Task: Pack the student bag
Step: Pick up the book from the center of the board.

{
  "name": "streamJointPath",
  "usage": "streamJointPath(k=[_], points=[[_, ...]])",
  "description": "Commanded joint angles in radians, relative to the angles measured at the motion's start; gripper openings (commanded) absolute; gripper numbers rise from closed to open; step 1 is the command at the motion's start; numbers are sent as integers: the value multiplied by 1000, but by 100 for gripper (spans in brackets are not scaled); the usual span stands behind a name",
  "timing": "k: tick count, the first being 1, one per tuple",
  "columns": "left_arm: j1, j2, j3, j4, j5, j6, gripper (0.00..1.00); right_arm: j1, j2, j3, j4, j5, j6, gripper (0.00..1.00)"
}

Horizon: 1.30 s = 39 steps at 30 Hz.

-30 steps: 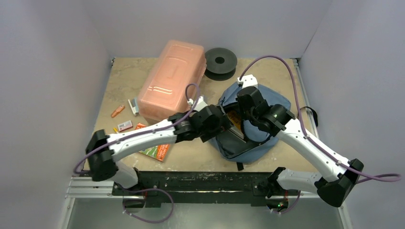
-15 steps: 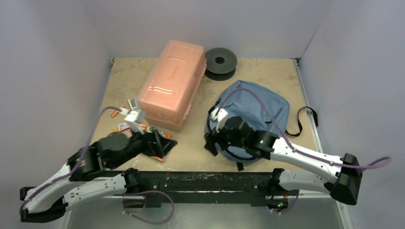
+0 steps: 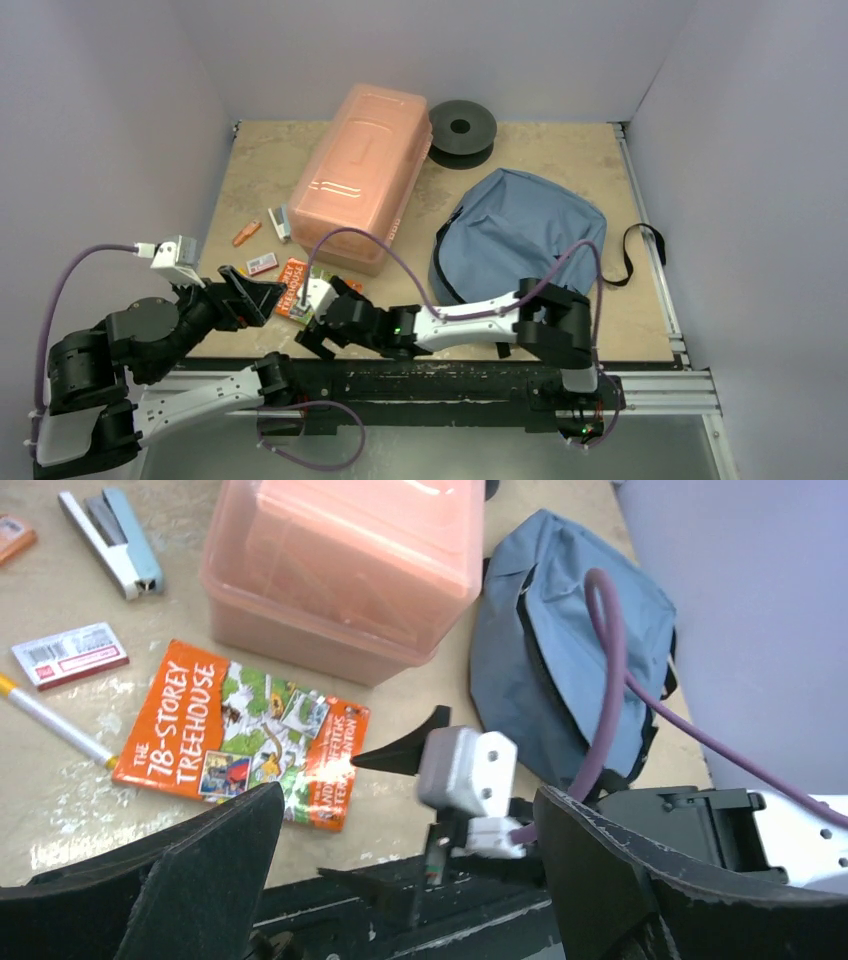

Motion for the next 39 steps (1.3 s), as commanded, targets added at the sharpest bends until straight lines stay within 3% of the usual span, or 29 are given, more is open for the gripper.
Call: streamJointPath(k=[1,7,10,13,17,19,21,23,26,35,39], points=[[-3,14,-35,-60,-4,-49,95,5,140,194,56,27,-55,99],[-3,25,-77,-27,39,-66,95,-56,348,388,-7,-4,-25,98],[-4,31,-105,-68,-40,-191,95,-65,414,415,-58,45,-20,88],[-3,53,-172,-67,-124,-308,95,-79,409,312,-34,17,16,81],[1,196,-202,-168,-247,-466,96,-97,347,102,-12,-23,101,63],[39,243,-198,-153,-271,-425,99,-97,328,58,-64,-59,130,60],[162,254,-232,-17,-195,-257,100,-96,294,-8,-103,-71,161,55],[368,240,-297,140,-27,-113,100,-97,234,-120,-68,-90,191,55],[521,211,-400,247,111,-97,98,-95,146,-252,-59,-93,232,55],[555,161,-660,312,330,-455,98,-95,-45,-446,-22,-166,345,57],[556,88,-878,559,487,-538,96,-101,-88,-500,22,-214,422,61]])
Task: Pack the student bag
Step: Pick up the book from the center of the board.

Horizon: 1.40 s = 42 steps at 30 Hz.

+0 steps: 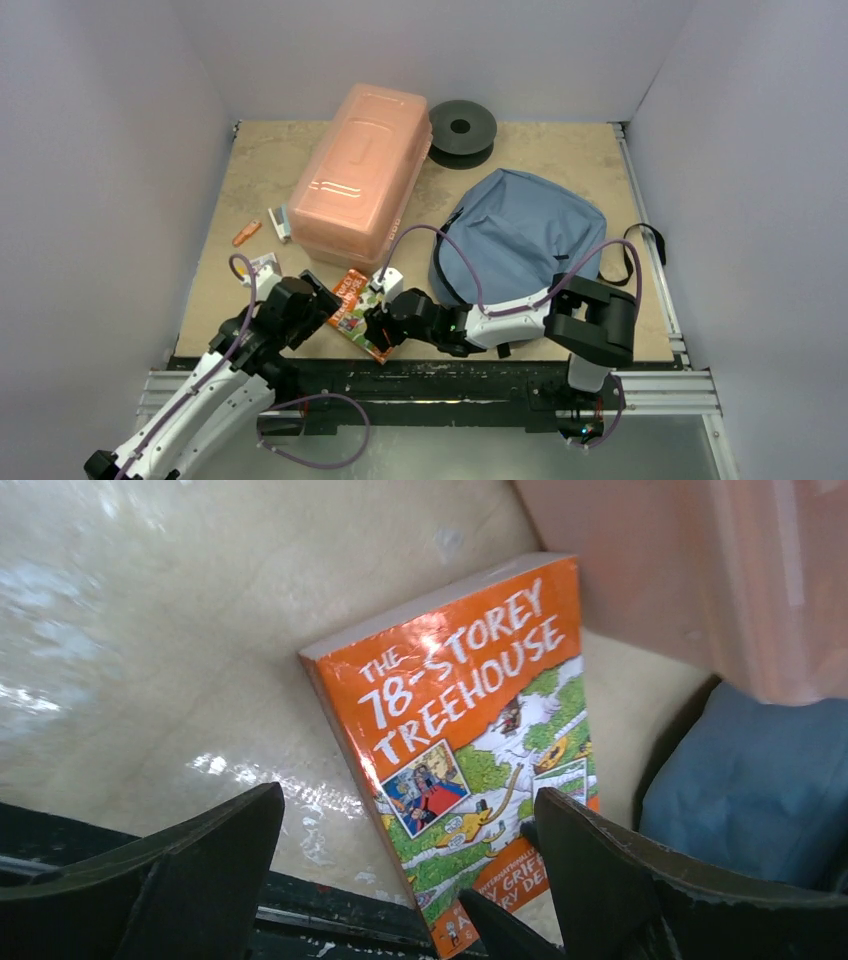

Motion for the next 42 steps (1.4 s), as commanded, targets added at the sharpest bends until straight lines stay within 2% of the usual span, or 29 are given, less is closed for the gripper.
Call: streamJointPath(k=[1,6,12,16,22,25,27,30,34,37,38,39,42], points=[[4,-44,-184,273,208,-173,96,0,-1,-98,-194,-95,120,61],[4,44,-290,472,278,-206,96,0,-69,-72,-320,-6,136,64],[3,113,-344,583,285,-214,92,56,-130,20,-512,149,22,89],[4,121,-353,600,293,-219,90,88,-65,102,-585,251,-43,99],[3,72,-339,523,295,-226,89,116,67,210,-627,345,-108,99],[3,38,-337,462,298,-244,89,116,137,235,-669,388,-71,99],[3,14,-341,432,306,-250,89,116,165,229,-685,403,-42,93],[3,-19,-353,406,326,-270,90,114,129,167,-619,297,-22,84],[3,-38,-366,380,348,-308,91,50,45,31,-415,-50,11,68],[3,-44,-380,387,348,-326,91,-31,57,-49,-280,-281,11,68],[3,-43,-389,401,348,-328,90,-52,71,-66,-247,-340,45,54],[3,-42,-398,422,359,-328,90,-66,83,-79,-224,-381,51,50],[5,-27,-432,533,387,-326,86,-82,102,-102,-165,-463,66,48]])
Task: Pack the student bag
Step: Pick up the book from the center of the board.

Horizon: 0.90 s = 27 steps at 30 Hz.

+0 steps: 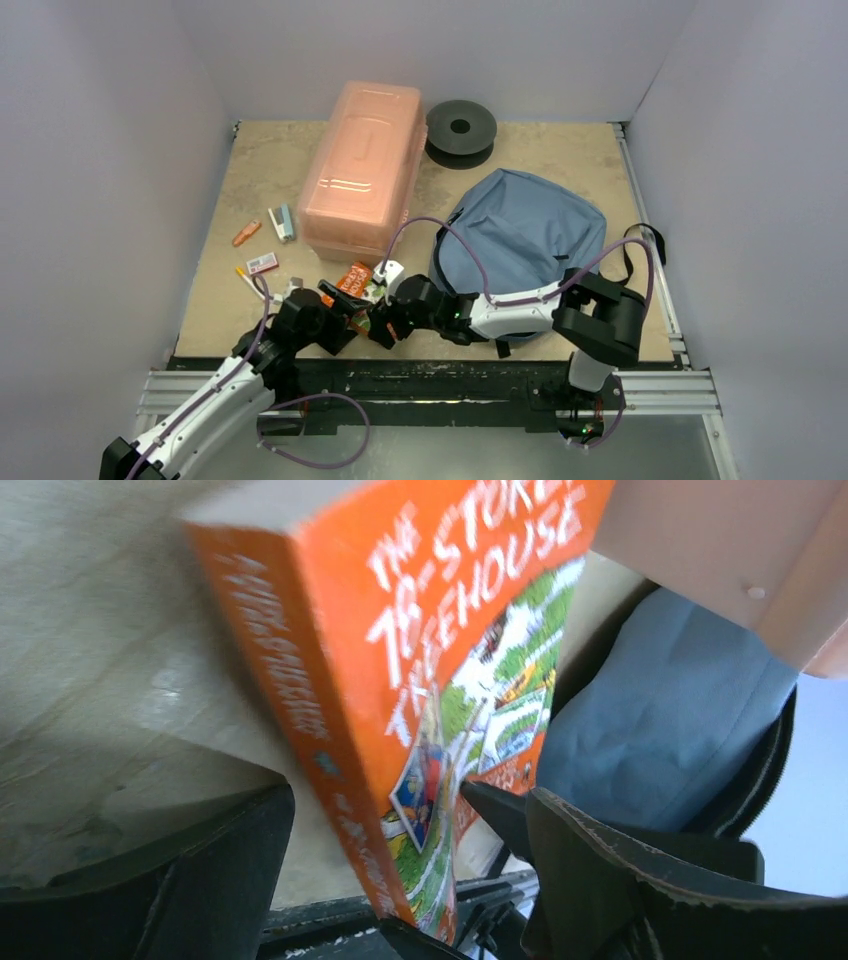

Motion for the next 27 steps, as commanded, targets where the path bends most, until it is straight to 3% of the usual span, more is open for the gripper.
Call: streamJointPath(k=[1,4,7,12,15,20,24,27], points=[[3,29,-79,96,50,-20,83,-37,147,-110,-4,-363,121,47],[3,50,-110,176,68,-35,69,-47,166,-99,13,-392,134,46],[4,15,-94,139,61,-10,43,-49,149,-88,-23,-369,128,48],[4,-153,49,-153,-17,93,22,-35,-51,-79,-186,-157,38,78],[3,-246,140,-315,-23,76,3,108,-240,-78,-218,108,-109,98],[3,-269,295,-494,-20,-68,0,323,-316,34,-221,473,-206,99],[3,-222,447,-662,-81,-139,0,424,-190,184,-278,826,-259,99],[3,-195,508,-684,-79,-160,0,446,-61,334,-363,1099,-253,99]])
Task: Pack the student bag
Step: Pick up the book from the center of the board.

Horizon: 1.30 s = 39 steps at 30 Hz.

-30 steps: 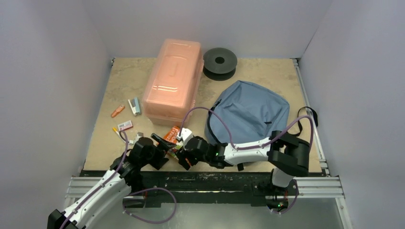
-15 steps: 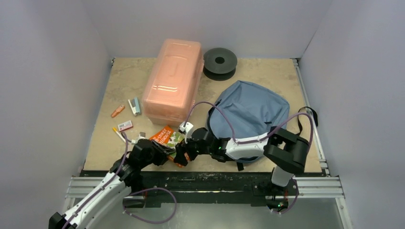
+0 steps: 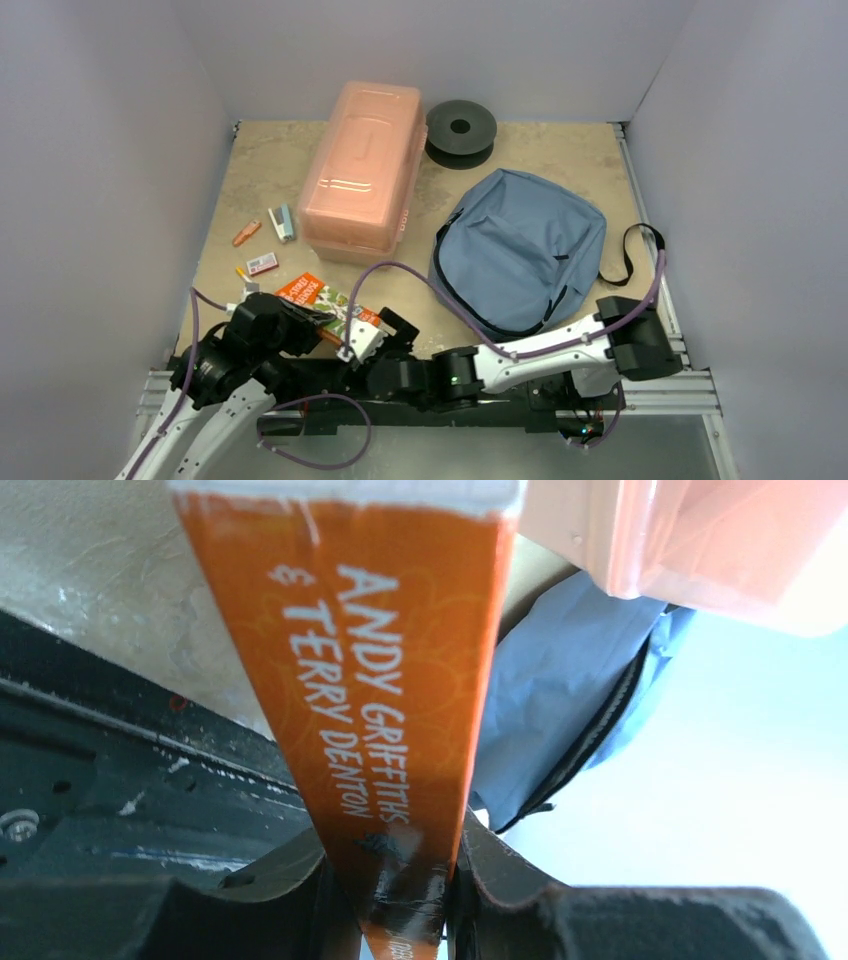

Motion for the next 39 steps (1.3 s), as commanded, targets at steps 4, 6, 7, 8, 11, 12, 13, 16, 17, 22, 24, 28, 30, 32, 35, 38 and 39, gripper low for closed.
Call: streamJointPath(k=[4,6,7,8,11,12,13,16,17,22,24,28,30,32,35,38,39], points=[[3,43,134,-65,6,-124,0,26,202,201,-15,459,-210,99],[4,39,133,-55,17,-144,0,26,194,175,67,413,-235,99],[3,35,132,-48,25,-155,0,25,189,164,95,399,-244,97],[3,31,132,-42,32,-163,0,26,187,154,123,397,-255,90],[3,12,134,-30,47,-184,0,22,169,105,216,383,-284,62],[4,0,134,-24,48,-187,2,20,155,84,237,368,-286,53],[3,-8,135,-15,48,-186,5,16,132,62,260,333,-283,42],[3,-22,142,28,39,-140,41,-6,41,-28,298,228,-239,4],[3,-22,154,31,29,-113,57,-22,6,-46,277,186,-211,0],[4,23,360,25,-114,327,90,-239,-200,-120,96,-429,-72,0],[4,55,439,40,-128,560,95,-342,-294,-158,58,-647,-72,0],[4,68,459,193,104,1054,95,-553,-422,-167,-84,-1029,-72,0],[4,78,456,222,257,1202,94,-629,-457,-162,-131,-1199,100,0],[3,114,491,191,373,1296,95,-691,-490,-164,-135,-1419,143,0],[3,180,568,98,454,1424,95,-716,-561,-178,-105,-1612,191,0],[3,187,605,49,528,1492,95,-721,-617,-177,-100,-1658,211,0],[4,182,608,49,572,1504,95,-725,-626,-173,-101,-1674,212,0]])
